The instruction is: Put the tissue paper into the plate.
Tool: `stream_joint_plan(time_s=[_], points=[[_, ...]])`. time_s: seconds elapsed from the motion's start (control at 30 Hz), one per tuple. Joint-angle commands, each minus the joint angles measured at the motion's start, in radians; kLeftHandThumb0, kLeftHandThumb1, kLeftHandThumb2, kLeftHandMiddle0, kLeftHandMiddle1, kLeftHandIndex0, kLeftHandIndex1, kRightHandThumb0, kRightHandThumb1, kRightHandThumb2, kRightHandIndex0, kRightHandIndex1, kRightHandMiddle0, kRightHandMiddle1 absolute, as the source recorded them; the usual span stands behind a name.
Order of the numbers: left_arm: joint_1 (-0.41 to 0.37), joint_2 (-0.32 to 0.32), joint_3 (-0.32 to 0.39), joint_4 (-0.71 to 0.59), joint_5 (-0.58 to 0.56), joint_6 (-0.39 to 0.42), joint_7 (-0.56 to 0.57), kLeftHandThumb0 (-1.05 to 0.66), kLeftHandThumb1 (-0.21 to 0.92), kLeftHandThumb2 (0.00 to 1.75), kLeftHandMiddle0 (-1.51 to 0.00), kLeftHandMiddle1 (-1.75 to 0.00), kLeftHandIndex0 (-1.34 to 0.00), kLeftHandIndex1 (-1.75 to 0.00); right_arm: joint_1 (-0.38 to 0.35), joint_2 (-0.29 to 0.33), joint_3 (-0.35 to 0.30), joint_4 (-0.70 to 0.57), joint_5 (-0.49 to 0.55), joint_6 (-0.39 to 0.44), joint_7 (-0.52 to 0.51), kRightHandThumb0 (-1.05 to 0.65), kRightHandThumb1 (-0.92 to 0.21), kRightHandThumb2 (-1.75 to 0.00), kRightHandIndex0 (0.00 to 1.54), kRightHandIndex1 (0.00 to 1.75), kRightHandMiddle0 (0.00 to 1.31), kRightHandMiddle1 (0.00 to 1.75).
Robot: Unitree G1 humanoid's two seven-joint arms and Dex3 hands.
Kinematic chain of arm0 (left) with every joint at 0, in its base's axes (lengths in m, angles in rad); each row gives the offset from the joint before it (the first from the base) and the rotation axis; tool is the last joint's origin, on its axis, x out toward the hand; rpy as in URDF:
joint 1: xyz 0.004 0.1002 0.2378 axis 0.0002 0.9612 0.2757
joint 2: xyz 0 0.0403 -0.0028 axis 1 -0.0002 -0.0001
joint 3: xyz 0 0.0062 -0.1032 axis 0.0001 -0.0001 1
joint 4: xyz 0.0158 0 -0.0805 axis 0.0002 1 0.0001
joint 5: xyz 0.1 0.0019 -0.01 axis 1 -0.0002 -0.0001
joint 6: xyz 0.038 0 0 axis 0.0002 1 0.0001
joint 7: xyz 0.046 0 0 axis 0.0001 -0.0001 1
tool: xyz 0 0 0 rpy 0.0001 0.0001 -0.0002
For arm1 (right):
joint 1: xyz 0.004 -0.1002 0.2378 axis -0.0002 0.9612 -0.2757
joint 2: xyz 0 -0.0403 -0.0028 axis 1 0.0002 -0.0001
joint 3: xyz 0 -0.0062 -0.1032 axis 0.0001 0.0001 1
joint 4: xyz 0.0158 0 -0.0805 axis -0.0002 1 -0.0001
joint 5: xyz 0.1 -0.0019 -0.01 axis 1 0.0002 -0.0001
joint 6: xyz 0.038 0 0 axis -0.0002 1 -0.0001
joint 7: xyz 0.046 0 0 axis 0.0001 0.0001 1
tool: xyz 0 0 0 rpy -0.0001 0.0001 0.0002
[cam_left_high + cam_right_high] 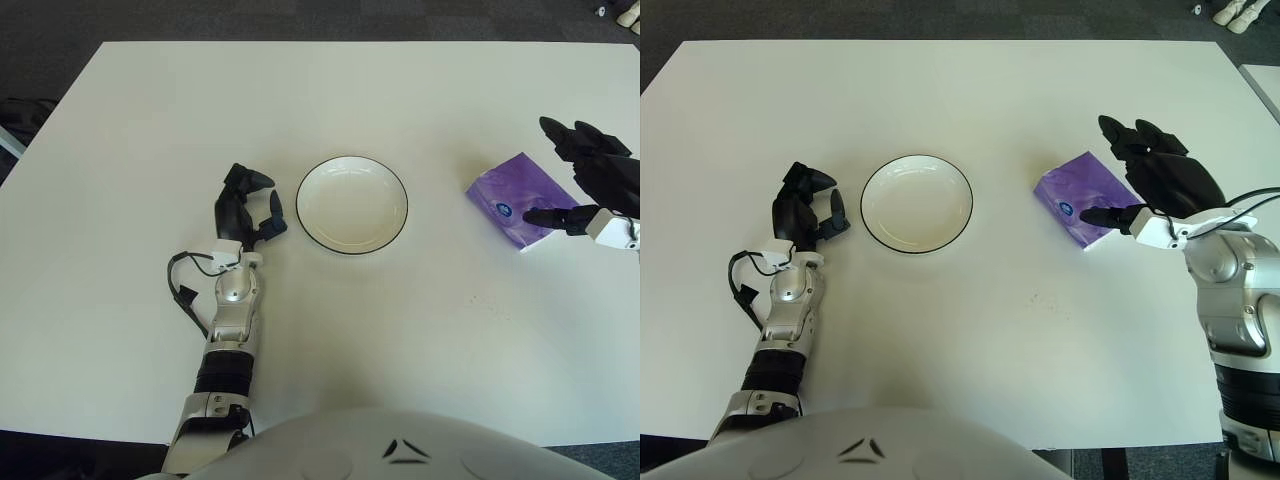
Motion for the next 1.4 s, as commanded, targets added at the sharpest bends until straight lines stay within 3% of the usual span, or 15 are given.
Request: stream_joint_plan(time_s=[0.0,0.67,1.23,1.37], points=[[0.107,0.007,0.007,0.092,0.001,0.038,-0.011,-0.47,0.35,1.28,-0.97,-1.75,-0.58,-1.75,0.005,-0.025,0.011,-0.021,-0.017,-0.008,0.015,-1.05,-0.70,-0.45,0.00,0.00,0.00,0.00],[0.102,0.009,0.020,0.092,-0.002,0.053,-0.010,-0.47,0.34,1.30,-0.94,-1.75,-0.59,-1.75,-0.031,-0.050,0.075,-0.026,-0.023,-0.022,0.086,-1.05,-0.73,-0.46,0.00,0.00,0.00,0.00],[0.105,0.012,0.027,0.084,0.003,0.091,-0.002,-0.47,0.34,1.30,-0.90,-1.75,-0.59,-1.75,-0.095,-0.030,0.174,0.143,-0.002,-0.182,0.035,-1.05,-0.74,-0.47,0.00,0.00,0.00,0.00],[0.107,0.011,0.028,0.079,0.002,0.094,-0.002,-0.47,0.35,1.29,-0.88,-1.75,-0.59,-1.75,-0.144,-0.012,0.238,0.307,-0.046,-0.244,-0.036,-1.05,-0.74,-0.48,0.00,0.00,0.00,0.00]])
